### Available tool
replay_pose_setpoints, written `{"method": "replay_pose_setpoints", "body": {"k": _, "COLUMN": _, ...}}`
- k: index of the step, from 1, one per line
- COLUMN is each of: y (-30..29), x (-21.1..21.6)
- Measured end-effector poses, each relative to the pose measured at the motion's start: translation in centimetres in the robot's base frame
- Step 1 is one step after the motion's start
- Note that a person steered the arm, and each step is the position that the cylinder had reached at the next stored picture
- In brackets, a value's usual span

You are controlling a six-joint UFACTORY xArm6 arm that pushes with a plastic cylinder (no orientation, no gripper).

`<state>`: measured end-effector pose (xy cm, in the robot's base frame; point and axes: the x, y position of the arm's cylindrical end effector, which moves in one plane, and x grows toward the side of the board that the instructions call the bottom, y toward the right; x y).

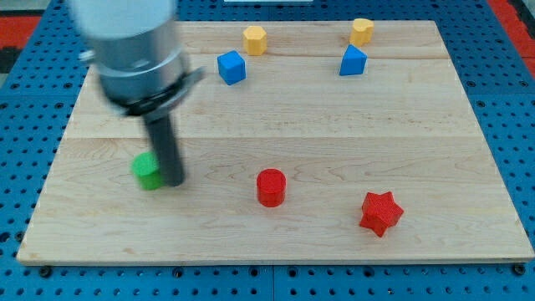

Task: Push the green circle to the center left

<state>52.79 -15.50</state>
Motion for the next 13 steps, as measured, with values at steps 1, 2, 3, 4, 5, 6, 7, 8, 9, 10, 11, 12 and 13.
{"method": "replay_pose_setpoints", "body": {"k": 1, "y": -2.2, "x": 1.2}}
{"method": "replay_pose_setpoints", "body": {"k": 2, "y": -0.6, "x": 0.0}}
{"method": "replay_pose_setpoints", "body": {"k": 3, "y": 1.5, "x": 2.3}}
{"method": "replay_pose_setpoints", "body": {"k": 4, "y": -6.3, "x": 0.3}}
{"method": "replay_pose_setpoints", "body": {"k": 5, "y": -5.9, "x": -4.8}}
{"method": "replay_pose_setpoints", "body": {"k": 6, "y": -3.3, "x": -5.5}}
{"method": "replay_pose_setpoints", "body": {"k": 7, "y": -4.2, "x": 0.8}}
{"method": "replay_pose_setpoints", "body": {"k": 8, "y": -11.8, "x": -3.5}}
{"method": "replay_pose_setpoints", "body": {"k": 9, "y": -11.5, "x": -7.6}}
{"method": "replay_pose_setpoints", "body": {"k": 10, "y": -6.1, "x": -7.6}}
{"method": "replay_pose_setpoints", "body": {"k": 11, "y": -8.5, "x": -4.5}}
{"method": "replay_pose_setpoints", "body": {"k": 12, "y": -4.5, "x": -4.6}}
{"method": "replay_pose_setpoints", "body": {"k": 13, "y": -2.3, "x": -5.8}}
